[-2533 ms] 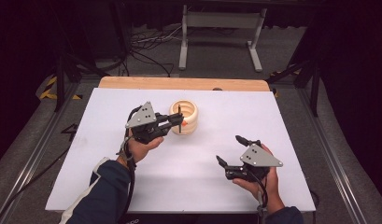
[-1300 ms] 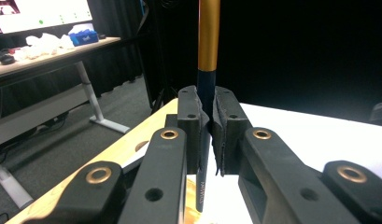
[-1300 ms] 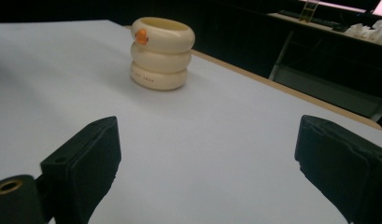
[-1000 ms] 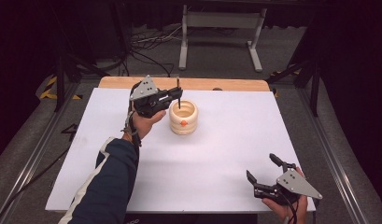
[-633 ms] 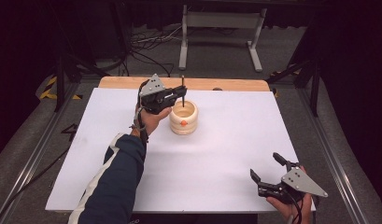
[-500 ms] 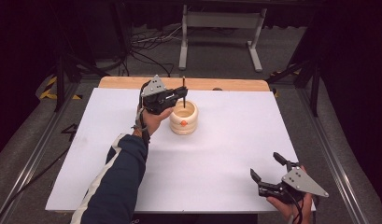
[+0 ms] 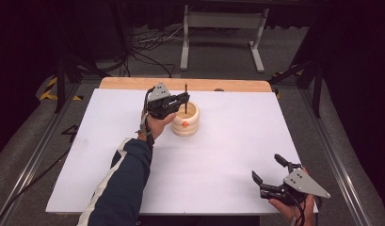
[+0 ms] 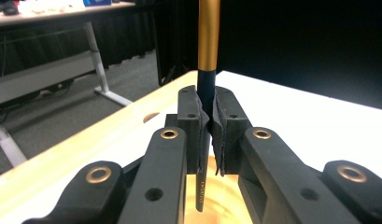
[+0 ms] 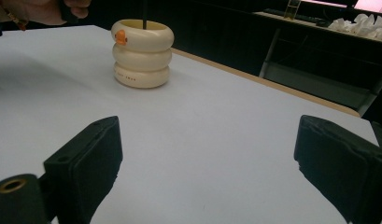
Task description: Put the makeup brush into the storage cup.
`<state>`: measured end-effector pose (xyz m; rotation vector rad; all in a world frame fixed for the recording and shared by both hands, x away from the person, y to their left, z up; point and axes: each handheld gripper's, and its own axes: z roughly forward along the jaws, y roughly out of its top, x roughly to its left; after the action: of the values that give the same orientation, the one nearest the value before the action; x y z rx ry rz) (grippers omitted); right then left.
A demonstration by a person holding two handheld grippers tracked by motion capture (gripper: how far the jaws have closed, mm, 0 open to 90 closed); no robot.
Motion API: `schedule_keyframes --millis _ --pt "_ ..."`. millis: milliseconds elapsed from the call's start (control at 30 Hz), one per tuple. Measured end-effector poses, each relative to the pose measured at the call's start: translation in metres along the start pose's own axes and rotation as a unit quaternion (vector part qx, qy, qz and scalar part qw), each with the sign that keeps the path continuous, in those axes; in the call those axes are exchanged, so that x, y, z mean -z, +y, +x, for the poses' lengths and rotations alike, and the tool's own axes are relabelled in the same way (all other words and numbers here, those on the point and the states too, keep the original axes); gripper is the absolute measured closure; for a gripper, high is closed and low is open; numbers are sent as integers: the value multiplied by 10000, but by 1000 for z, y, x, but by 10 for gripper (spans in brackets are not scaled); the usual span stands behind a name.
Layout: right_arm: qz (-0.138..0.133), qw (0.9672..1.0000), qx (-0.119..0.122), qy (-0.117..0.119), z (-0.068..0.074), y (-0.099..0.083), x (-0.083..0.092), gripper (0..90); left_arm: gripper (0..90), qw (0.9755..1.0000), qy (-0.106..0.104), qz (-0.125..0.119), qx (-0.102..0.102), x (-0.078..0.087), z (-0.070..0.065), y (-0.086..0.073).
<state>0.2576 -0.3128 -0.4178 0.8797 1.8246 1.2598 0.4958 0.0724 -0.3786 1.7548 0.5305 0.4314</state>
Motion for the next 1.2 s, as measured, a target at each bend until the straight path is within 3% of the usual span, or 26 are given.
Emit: schedule_keyframes --millis 567,833,1100,1200 --pt "55 10000 24 34 3 0 -2 90 825 9998 -62 119 113 4 -6 -24" --pt "81 10000 10 48 3 -2 -4 94 823 9998 -60 160 42 4 -5 -23" --pt "124 9999 -30 43 2 -2 -4 105 820 9998 75 195 -76 5 -7 -20" --pt "120 9999 -42 55 2 -3 -4 104 783 9997 63 208 -65 6 -8 -19"
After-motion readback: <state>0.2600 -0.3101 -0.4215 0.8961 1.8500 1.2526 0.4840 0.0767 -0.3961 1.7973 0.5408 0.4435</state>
